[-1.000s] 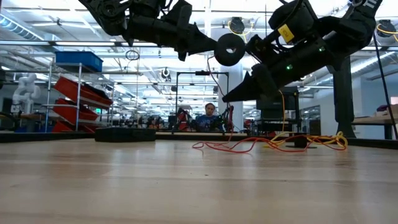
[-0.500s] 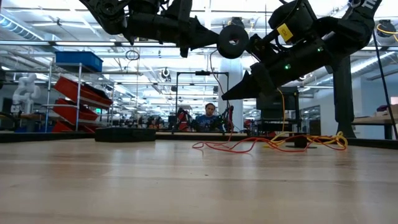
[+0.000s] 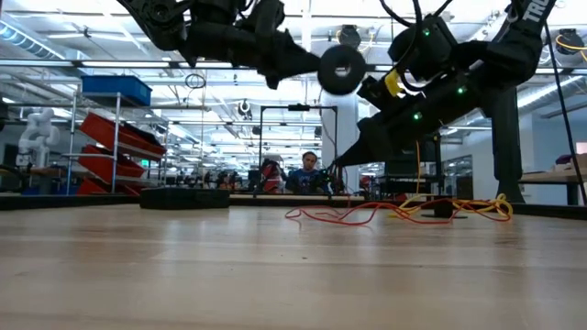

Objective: Coil cords
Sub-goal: Coil the red wire onto the black spool

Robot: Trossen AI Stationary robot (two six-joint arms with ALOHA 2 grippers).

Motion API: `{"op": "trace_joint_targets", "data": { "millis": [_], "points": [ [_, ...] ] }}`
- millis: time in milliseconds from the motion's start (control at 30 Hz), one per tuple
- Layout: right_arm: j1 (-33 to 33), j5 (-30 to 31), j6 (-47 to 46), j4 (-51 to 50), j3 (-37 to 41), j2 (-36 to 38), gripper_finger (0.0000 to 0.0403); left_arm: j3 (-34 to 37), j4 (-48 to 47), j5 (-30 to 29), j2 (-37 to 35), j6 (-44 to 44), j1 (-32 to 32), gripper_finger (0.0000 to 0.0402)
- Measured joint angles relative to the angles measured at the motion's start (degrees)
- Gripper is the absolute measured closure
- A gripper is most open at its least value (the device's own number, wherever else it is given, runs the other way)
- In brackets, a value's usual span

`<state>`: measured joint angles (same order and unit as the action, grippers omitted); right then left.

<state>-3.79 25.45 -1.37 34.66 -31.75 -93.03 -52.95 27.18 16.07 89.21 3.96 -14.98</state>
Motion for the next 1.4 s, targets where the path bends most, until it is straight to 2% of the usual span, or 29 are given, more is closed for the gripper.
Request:
{"op": "trace_joint_targets", "data": {
  "millis": [300,600,800,1000,1133,1267,1400],
  "points": [
    [0.0,4.7,-3.3,-1.8,0.0,0.3,0.0403,0.0,-14.1,0.7,-0.4,7.8,-1.5,0.0402],
    [0.1,6.1,-5.5,-4.3,0.0,1.7,0.0403,0.0,-26.7,-0.7,-2.8,13.2,-3.7,0.0402],
    [0.2,6.2,-5.4,-4.3,0.0,3.9,0.0403,0.0,-31.5,-1.0,-2.9,15.9,-3.7,0.0402],
    [1.4,5.0,-5.1,-2.1,0.0,4.8,0.0403,0.0,-29.9,-9.9,-2.9,18.0,-3.2,0.0402],
    [1.7,2.7,-5.0,-1.4,-1.4,4.9,0.0403,0.0,-27.0,-13.7,-2.2,19.3,-2.5,0.0402],
    [2.0,2.4,-3.3,-1.4,-3.7,4.9,0.0403,0.0,-22.1,-16.4,-0.9,20.9,-1.3,0.0402],
    [2.1,1.2,-2.0,-1.0,-5.8,4.9,0.0403,0.0,-15.8,-21.7,1.1,22.6,0.1,0.0402]
  ]
}}
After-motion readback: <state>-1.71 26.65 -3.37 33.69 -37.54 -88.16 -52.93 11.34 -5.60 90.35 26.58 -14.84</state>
